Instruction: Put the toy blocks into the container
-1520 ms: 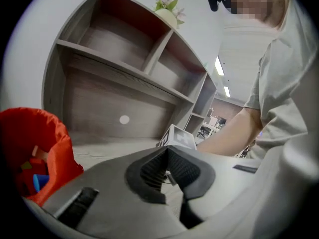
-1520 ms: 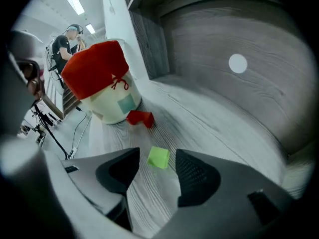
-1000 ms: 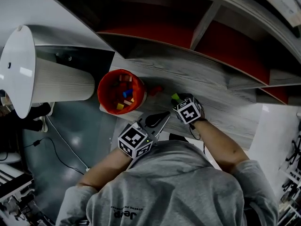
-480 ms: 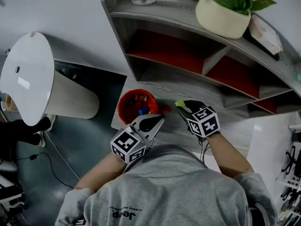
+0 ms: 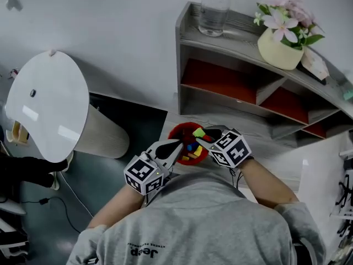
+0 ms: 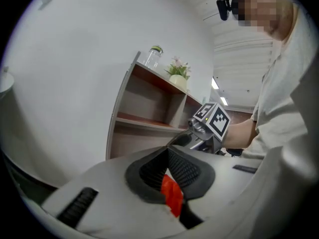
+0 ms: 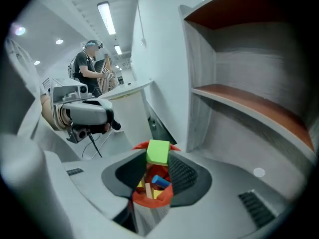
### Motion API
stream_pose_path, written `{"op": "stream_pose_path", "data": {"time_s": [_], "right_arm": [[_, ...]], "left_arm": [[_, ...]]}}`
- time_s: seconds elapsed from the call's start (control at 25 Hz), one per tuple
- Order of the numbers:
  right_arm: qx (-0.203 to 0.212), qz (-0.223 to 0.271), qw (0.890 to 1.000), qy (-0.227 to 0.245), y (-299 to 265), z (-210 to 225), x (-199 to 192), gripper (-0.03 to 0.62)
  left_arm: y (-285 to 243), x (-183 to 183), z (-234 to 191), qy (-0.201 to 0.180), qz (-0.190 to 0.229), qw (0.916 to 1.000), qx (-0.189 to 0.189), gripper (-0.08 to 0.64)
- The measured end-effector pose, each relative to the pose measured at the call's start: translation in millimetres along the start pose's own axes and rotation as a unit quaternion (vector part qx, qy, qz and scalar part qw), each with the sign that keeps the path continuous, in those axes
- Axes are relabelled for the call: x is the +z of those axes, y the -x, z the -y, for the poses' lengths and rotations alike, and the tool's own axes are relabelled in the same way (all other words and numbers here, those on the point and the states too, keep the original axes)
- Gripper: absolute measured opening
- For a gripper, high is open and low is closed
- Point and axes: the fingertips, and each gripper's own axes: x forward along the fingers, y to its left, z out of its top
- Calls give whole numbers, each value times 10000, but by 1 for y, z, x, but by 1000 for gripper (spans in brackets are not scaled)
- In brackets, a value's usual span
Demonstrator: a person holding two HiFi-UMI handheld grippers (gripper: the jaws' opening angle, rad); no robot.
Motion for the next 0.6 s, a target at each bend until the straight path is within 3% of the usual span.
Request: {"op": "stream_pose_path", "data": {"time_s": [0.36, 0.48, 0.56, 0.6], "right_arm": [[140, -493, 9987, 39, -40, -26, -3, 161], [181, -448, 9986, -213, -43, -24, 0, 169], [291, -342, 9981, -416, -41, -25, 4, 287], [301, -293, 9980, -463, -39, -24, 6, 298]], "left_arm": [[28, -12, -23, 253, -42, 9997, -49, 11], [29, -12, -26, 277, -35, 9996, -80, 11], [27, -12, -26, 276, -33, 9996, -109, 11], [26, -12, -25, 273, -31, 9995, -122, 11]]}}
